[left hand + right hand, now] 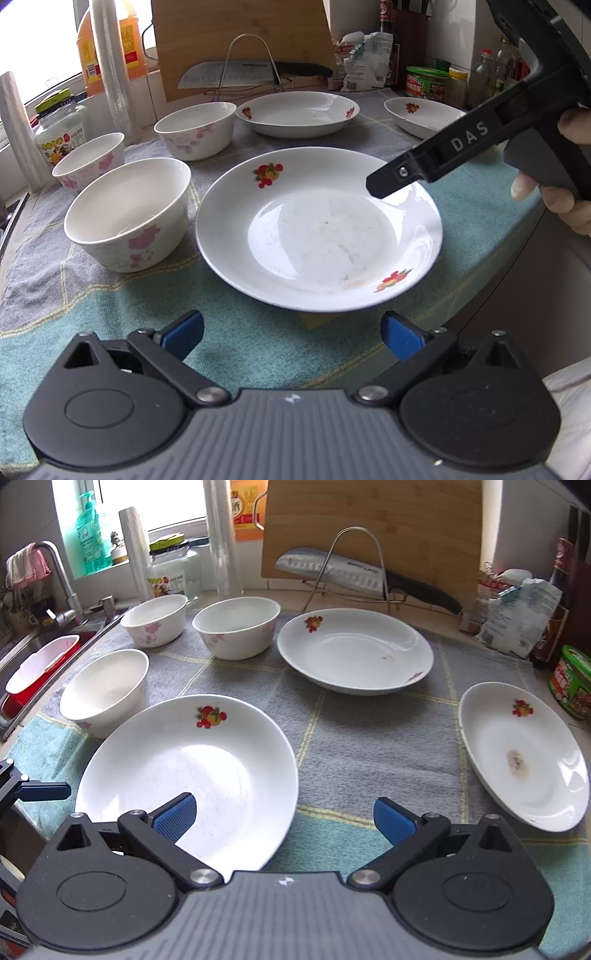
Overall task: Organize plates and bowls
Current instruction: 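Reach the right tool to the large fruit-decal plate and grip its rim, then lift the fruit-decal plate with the right tool toward the stained plate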
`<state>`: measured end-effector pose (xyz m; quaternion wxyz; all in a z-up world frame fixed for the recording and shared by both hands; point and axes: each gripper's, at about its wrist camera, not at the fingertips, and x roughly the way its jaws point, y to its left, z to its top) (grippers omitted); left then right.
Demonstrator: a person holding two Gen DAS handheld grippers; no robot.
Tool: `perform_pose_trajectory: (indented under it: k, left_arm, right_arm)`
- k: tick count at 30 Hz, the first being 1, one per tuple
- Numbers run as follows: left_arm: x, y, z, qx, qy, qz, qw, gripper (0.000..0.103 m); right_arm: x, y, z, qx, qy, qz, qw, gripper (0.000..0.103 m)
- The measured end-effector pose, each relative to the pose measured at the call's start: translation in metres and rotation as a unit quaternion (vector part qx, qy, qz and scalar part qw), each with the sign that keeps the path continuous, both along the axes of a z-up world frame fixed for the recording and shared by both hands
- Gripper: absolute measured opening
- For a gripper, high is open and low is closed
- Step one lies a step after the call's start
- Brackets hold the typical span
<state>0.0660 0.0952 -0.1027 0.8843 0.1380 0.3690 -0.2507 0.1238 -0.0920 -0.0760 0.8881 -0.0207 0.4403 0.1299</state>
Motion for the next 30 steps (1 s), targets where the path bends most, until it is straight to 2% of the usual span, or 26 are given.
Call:
perform_pose_trajectory:
  k: [3,13,25,30]
  left_arm:
    - [0.003,-0.004,-0.004,0.000,0.000,-0.008,1.0000,0.101]
    - [0.012,-0.004,-0.010,-0.023,0.007,-0.020,0.9995,0.102]
    - [0.017,0.003,-0.012,-0.030,-0.005,-0.061,0.9976,0.102]
    - [0.024,0.007,-0.010,-0.020,-0.006,-0.091,0.9957,0.102]
  right_arm:
    - [0.008,0.008,-0.010,-0.003,0.022,0.022,1.000,0.103]
    - [0.033,0.017,-0.028,-0.010,0.056,0.084,0.995,0.103]
    - [0.046,0.025,-0.029,-0.032,0.074,0.144,0.986,0.103]
    - [0.051,0.023,-0.027,-0.018,0.082,0.184,0.979,0.103]
